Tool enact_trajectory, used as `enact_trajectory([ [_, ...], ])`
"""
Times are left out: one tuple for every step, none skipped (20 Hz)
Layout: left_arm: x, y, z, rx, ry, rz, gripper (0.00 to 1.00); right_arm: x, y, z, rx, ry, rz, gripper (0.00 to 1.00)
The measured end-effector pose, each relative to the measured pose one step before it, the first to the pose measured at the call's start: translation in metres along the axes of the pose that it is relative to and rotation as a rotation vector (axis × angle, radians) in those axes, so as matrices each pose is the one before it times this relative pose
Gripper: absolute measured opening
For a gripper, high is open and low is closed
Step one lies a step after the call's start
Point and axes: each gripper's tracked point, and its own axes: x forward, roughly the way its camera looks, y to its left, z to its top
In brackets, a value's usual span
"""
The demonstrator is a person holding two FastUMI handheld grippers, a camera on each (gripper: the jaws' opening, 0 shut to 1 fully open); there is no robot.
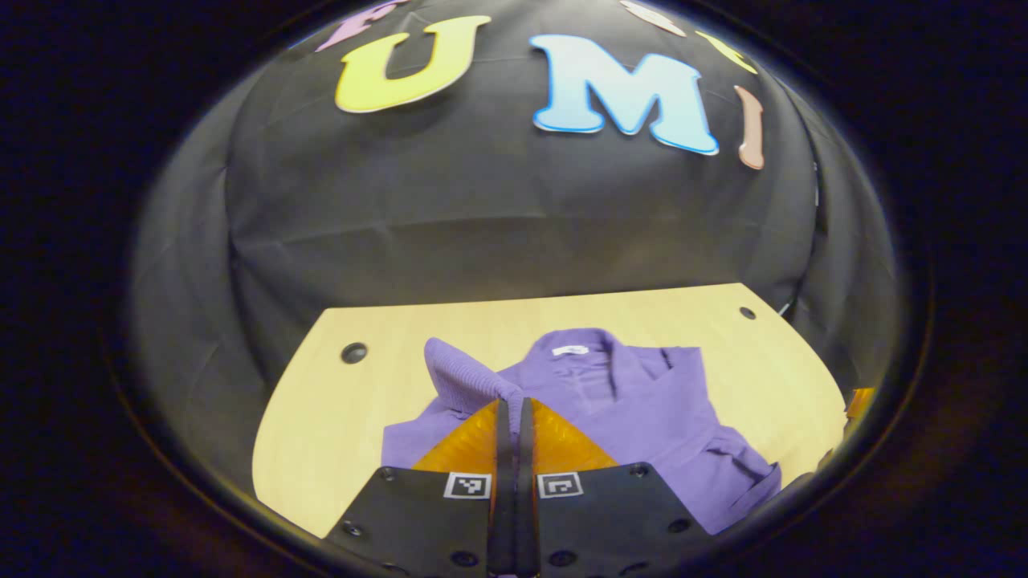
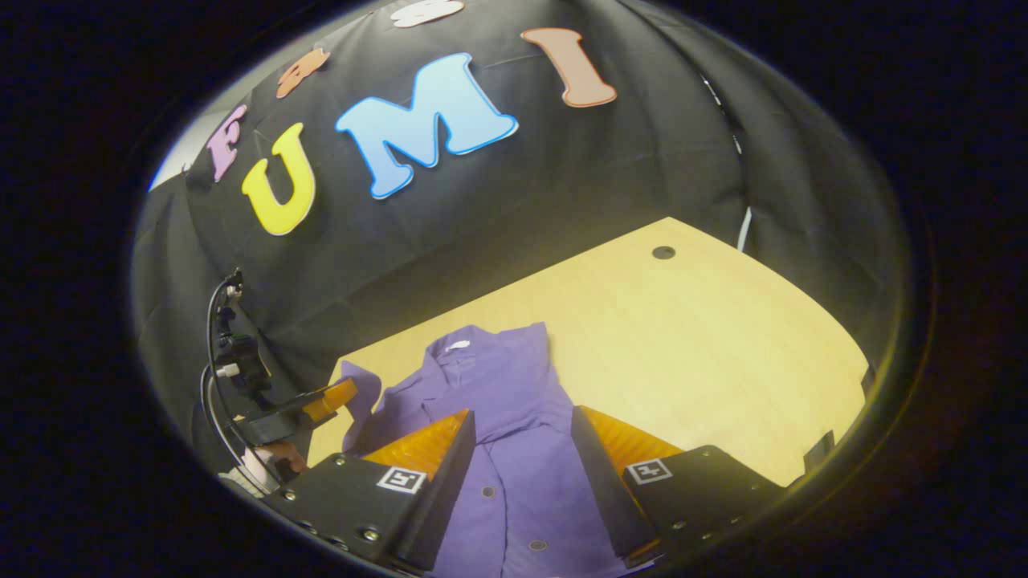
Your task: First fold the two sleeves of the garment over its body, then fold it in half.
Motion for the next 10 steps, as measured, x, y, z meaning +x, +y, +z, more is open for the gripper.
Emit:
enact_trajectory([
  [0.00472, -0.02133, 0.00182, 0.01752, 0.0028, -0.02896, 0.07, -0.00325, -0.00947, 0.00127, 0.01181, -0.00627, -0.01465, 0.76],
  [0.0052, -0.02064, 0.00257, 0.01597, 0.00279, -0.02758, 0.07, -0.00258, -0.01027, 0.00079, 0.0121, -0.00477, -0.01558, 0.76],
  [0.00564, -0.02077, 0.00277, 0.01607, 0.00198, -0.02523, 0.07, -0.00381, -0.00873, -0.00083, 0.0135, -0.00392, -0.01398, 0.76],
  [0.00641, -0.02041, 0.0006, 0.01597, 0.0044, -0.0247, 0.07, -0.00411, -0.01002, 0.00058, 0.01427, -0.00392, -0.01324, 0.76],
  [0.0058, -0.01853, 0.00133, 0.01459, 0.00616, -0.02239, 0.07, -0.00347, -0.0095, 0.00074, 0.01268, -0.00453, -0.01362, 0.76],
  [0.00666, -0.01601, 0.00117, 0.01373, 0.00455, -0.02033, 0.07, -0.00217, -0.00936, 0.00047, 0.01093, -0.00298, -0.01284, 0.76],
  [0.00483, -0.01304, -0.00082, 0.01262, 0.00432, -0.01706, 0.07, -0.00312, -0.00922, 0.00084, 0.00985, -0.00409, -0.01325, 0.76],
  [0.00898, -0.0127, -0.00046, 0.01007, 0.00556, -0.01519, 0.07, -0.0033, -0.0086, 0.00091, 0.00938, -0.00351, -0.01226, 0.76],
  [0.00732, -0.01182, -0.00137, 0.00955, 0.00586, -0.0123, 0.07, -0.0034, -0.0069, 0.00083, 0.00853, -0.00293, -0.01324, 0.76],
  [0.00601, -0.00955, -0.00197, 0.0074, 0.00739, -0.00751, 0.07, -0.00136, -0.00869, 0.00055, 0.0095, -0.00081, -0.01119, 0.76],
])
